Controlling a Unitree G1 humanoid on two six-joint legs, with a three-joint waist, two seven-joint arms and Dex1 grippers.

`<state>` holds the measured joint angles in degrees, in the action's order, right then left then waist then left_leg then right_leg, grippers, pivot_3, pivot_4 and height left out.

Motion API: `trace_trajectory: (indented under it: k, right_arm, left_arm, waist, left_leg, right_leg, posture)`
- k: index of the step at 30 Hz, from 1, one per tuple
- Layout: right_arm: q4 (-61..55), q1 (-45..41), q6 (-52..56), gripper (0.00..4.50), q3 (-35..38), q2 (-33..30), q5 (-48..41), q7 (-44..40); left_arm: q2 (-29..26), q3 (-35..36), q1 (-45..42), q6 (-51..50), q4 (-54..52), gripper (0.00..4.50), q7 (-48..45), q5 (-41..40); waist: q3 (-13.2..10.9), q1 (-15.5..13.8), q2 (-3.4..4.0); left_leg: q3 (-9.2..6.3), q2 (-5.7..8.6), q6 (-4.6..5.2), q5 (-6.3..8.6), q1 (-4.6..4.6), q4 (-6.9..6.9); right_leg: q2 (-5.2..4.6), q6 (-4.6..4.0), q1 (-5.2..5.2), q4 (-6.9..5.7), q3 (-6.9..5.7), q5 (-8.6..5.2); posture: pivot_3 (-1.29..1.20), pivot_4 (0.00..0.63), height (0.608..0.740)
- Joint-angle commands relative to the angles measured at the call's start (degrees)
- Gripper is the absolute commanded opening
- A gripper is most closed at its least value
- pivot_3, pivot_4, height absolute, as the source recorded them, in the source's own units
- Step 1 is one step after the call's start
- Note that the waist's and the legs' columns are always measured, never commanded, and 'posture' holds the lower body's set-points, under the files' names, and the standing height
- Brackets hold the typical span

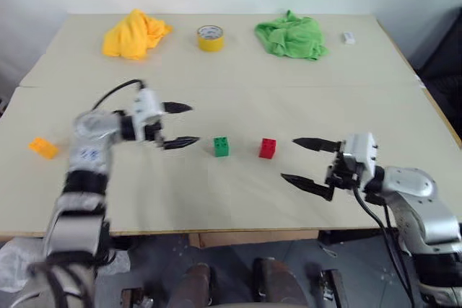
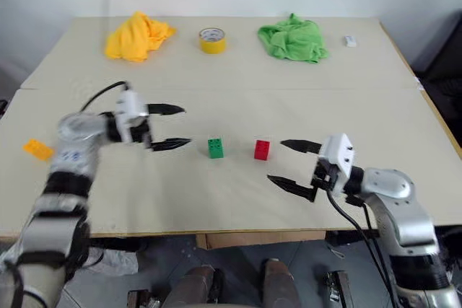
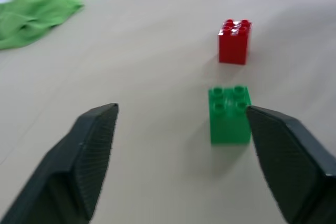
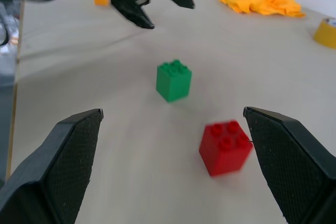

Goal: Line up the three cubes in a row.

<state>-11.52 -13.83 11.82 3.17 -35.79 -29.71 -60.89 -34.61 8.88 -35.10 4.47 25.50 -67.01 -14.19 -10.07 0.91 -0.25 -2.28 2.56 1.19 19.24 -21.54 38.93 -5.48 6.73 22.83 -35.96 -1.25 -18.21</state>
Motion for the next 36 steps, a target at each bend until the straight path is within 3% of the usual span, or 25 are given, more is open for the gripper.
trace_trajectory:
  k: [1,7,13,16,19,26,32,36]
  right_arm:
    - [0.05,-3.81,-0.28,4.50,-1.58,2.31,-0.47,0.22]
    - [-0.54,-9.33,-0.77,4.50,-7.52,6.24,0.15,-2.29]
    - [-2.15,-11.01,-0.49,4.50,-10.62,7.00,-0.03,-5.03]
    - [-2.15,-10.93,-0.65,4.50,-10.40,6.35,0.19,-5.65]
    - [-1.49,-10.41,-1.60,4.50,-9.70,5.95,0.81,-5.51]
    - [-1.32,-9.88,-1.73,4.50,-9.05,5.64,0.80,-5.62]
    - [-1.43,-9.74,-1.75,4.50,-8.80,5.62,1.61,-4.58]
    - [-1.45,-9.66,-1.57,4.50,-8.26,5.36,2.07,-3.84]
  left_arm:
    - [0.34,10.56,8.95,-6.81,-17.04,4.49,13.22,-5.44]
    - [9.36,28.59,30.44,-9.95,-32.21,4.49,36.00,-7.33]
    - [17.98,40.54,46.83,-5.66,-30.99,4.49,48.19,-7.86]
    - [20.41,43.23,52.57,-5.59,-29.57,4.49,49.05,-10.74]
    - [20.48,42.32,52.45,-6.16,-30.20,4.49,50.71,-11.99]
    - [14.77,37.47,46.13,-10.85,-28.69,4.49,54.10,-11.09]
    - [-2.52,34.79,31.57,-14.49,-11.89,4.49,45.59,-11.86]
    - [-11.58,30.70,23.30,-11.20,4.53,4.49,38.53,-8.94]
  waist:
    - [-0.01,-0.38,0.01]
    - [0.01,-0.97,0.04]
    - [0.02,-1.37,-0.01]
    - [0.02,-1.03,-0.01]
    - [0.02,-2.12,-0.05]
    - [0.04,-2.20,-0.06]
    - [0.05,-1.75,-0.09]
    - [0.04,-0.67,-0.06]
  left_leg:
    - [-0.03,0.00,0.00,0.00,0.00,0.03]
    - [-0.12,0.06,0.02,0.06,0.05,0.06]
    - [-0.15,0.07,0.02,0.11,0.09,0.09]
    - [-0.11,0.05,0.05,0.23,0.16,0.04]
    - [-0.17,0.03,0.05,0.25,0.17,0.05]
    - [-0.18,0.04,0.01,0.31,0.25,0.02]
    - [-0.18,-0.03,-0.12,0.31,0.25,-0.02]
    - [-0.13,0.00,-0.11,0.32,0.29,-0.12]
  right_leg:
    - [-0.01,-0.01,0.00,-0.03,0.01,-0.01]
    - [-0.04,-0.02,-0.11,0.00,0.06,-0.01]
    - [-0.04,-0.04,-0.19,0.20,0.02,-0.02]
    - [-0.03,-0.10,-0.22,0.30,0.05,-0.05]
    - [-0.05,-0.13,-0.29,0.35,-0.01,-0.07]
    - [-0.07,-0.16,-0.31,0.30,0.03,-0.08]
    - [0.03,-0.31,-0.18,0.10,-0.04,-0.16]
    - [0.02,-0.31,-0.15,-0.01,-0.02,-0.16]
  posture:
    - [0.00,0.150,0.740]
    - [0.00,0.150,0.740]
    - [0.00,0.150,0.740]
    - [0.00,0.150,0.740]
    - [0.00,0.150,0.740]
    - [0.00,0.150,0.740]
    - [0.00,0.150,0.740]
    - [0.00,0.150,0.740]
